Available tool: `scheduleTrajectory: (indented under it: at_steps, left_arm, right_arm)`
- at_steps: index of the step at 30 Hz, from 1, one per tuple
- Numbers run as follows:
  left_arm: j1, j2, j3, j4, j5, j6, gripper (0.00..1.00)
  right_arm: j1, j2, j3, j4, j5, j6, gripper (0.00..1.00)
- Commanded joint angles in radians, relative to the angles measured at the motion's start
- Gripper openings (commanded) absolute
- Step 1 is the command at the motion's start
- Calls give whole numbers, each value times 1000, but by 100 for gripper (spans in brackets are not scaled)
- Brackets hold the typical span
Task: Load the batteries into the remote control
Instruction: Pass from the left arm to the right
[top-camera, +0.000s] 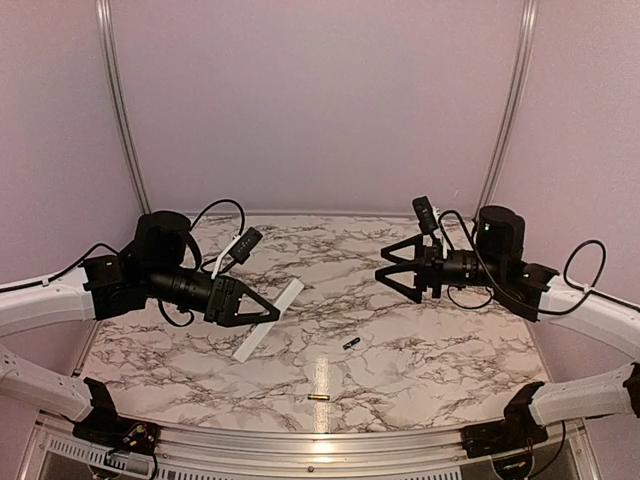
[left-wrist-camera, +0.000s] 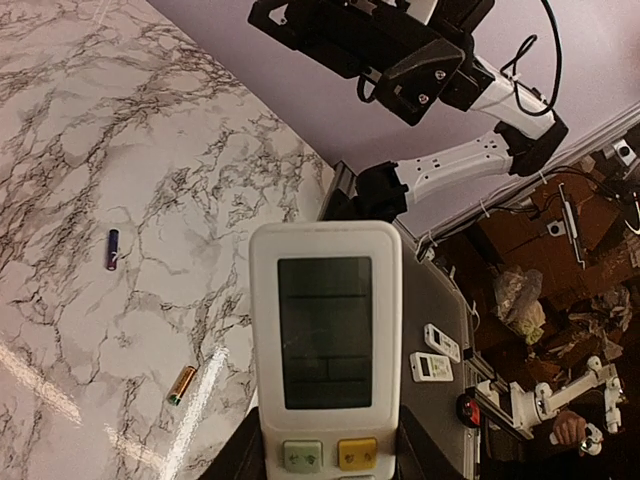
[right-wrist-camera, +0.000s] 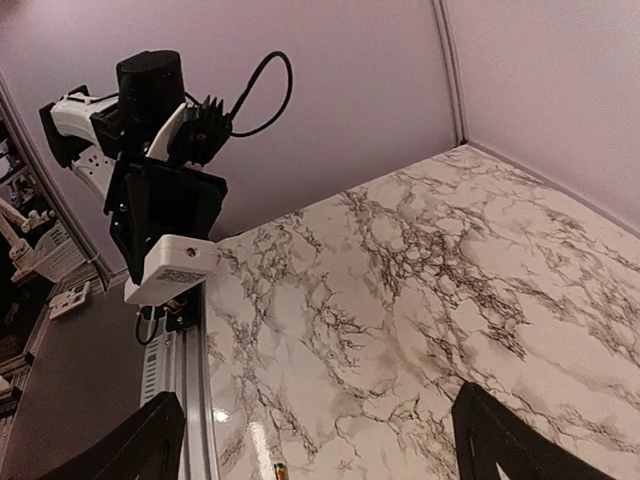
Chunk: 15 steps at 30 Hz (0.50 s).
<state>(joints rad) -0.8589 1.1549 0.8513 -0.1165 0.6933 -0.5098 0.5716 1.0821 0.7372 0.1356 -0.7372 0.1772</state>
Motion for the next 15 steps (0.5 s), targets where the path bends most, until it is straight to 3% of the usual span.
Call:
scheduleTrajectory:
  at_steps: [1, 15]
  left_arm:
    - [-46, 17, 55, 17, 160, 56, 34]
    - [-160, 114, 86, 25, 339, 13, 32]
  right_arm:
    - [119, -35, 86, -68, -57, -122, 91]
    - [502, 13, 227, -286, 131, -441, 79]
